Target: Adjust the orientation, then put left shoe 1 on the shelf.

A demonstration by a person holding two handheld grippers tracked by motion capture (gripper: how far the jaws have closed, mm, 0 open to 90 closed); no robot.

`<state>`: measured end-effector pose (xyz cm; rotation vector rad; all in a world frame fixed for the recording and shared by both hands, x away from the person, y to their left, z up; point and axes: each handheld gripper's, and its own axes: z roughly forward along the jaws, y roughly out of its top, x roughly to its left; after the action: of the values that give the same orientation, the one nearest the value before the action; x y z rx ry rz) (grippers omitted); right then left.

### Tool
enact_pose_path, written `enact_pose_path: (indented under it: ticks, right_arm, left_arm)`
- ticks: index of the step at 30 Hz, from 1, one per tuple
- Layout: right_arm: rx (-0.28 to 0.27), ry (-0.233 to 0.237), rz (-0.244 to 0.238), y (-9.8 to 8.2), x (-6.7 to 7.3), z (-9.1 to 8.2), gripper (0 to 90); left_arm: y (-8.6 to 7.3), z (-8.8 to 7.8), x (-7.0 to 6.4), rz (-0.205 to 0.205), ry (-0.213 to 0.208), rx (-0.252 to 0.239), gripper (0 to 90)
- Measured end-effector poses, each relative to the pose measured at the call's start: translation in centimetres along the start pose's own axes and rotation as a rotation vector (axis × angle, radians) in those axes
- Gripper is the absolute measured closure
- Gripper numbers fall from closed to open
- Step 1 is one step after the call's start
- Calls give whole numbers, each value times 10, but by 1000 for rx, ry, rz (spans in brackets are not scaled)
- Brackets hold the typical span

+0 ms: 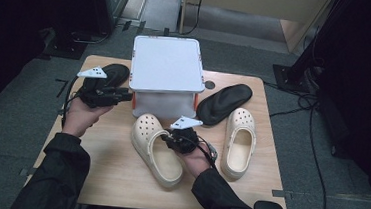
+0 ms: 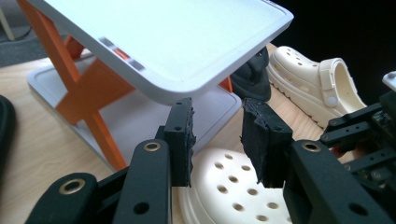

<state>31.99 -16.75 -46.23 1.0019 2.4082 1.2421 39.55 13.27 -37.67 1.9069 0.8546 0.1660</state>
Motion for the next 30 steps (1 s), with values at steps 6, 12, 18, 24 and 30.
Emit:
enact_pose_path:
  ticks: [6,12,18,24,30]
  right_arm:
    - [3,-12,11,9,-7,-4,761]
    - [-13,-64,-7,31,-12,-5,760]
    - [-18,-113,7,48,-25,5,760]
    - [-1,-165,35,59,-35,25,759]
    - [1,-221,70,64,-41,44,756]
  left_arm:
    - [11,1,2,15,3,11,640]
    - [27,6,2,32,-2,16,664]
    - [34,14,11,10,-14,15,708]
    - [36,21,19,-5,-14,22,745]
    - [34,24,21,10,-19,30,770]
